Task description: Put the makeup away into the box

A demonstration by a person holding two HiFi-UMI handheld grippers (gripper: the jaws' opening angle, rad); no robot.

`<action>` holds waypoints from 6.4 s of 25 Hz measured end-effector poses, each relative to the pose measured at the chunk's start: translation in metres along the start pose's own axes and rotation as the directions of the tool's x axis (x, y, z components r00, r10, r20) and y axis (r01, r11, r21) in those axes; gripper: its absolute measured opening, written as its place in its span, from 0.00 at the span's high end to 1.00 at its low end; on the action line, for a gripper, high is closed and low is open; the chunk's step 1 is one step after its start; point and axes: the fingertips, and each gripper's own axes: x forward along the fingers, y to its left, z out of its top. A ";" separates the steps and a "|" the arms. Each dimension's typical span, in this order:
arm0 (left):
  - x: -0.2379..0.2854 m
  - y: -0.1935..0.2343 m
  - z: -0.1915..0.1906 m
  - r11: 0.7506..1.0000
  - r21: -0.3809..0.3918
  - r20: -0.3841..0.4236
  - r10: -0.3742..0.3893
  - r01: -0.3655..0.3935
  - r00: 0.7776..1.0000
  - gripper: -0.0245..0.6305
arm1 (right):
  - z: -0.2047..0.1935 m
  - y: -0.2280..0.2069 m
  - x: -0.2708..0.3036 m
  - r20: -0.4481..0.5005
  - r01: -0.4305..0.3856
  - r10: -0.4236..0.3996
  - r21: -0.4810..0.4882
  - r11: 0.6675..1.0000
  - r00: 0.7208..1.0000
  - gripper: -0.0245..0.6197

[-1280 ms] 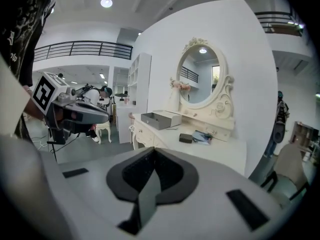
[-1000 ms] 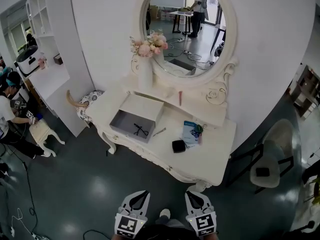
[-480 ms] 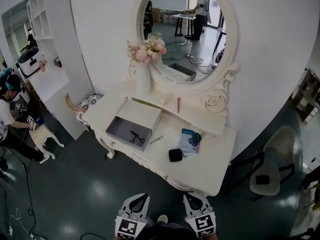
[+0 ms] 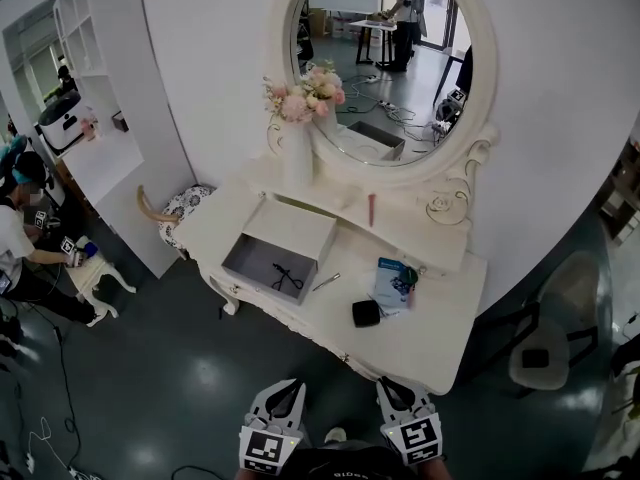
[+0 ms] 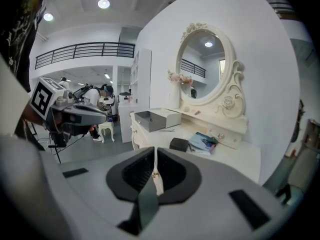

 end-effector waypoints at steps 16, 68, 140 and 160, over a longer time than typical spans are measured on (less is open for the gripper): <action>0.065 0.081 0.015 0.994 0.032 -0.020 -0.103 0.104 0.994 0.93 | 0.028 -0.025 0.075 -0.033 0.123 -0.120 0.126 0.984 0.992 0.91; 0.164 0.166 0.051 0.948 0.033 -0.055 -0.315 0.317 0.948 0.93 | -0.019 -0.084 0.172 -0.364 0.377 -0.248 0.345 0.859 0.898 0.45; 0.153 0.193 0.038 0.985 0.033 -0.065 -0.169 0.171 0.983 0.93 | 0.066 -0.089 0.189 -0.155 0.262 -0.228 0.258 0.930 0.961 0.45; 0.130 0.247 0.030 1.000 -0.014 -0.059 0.001 -0.002 0.998 0.93 | 0.116 -0.046 0.257 -0.100 0.024 -0.013 0.114 0.993 0.995 0.45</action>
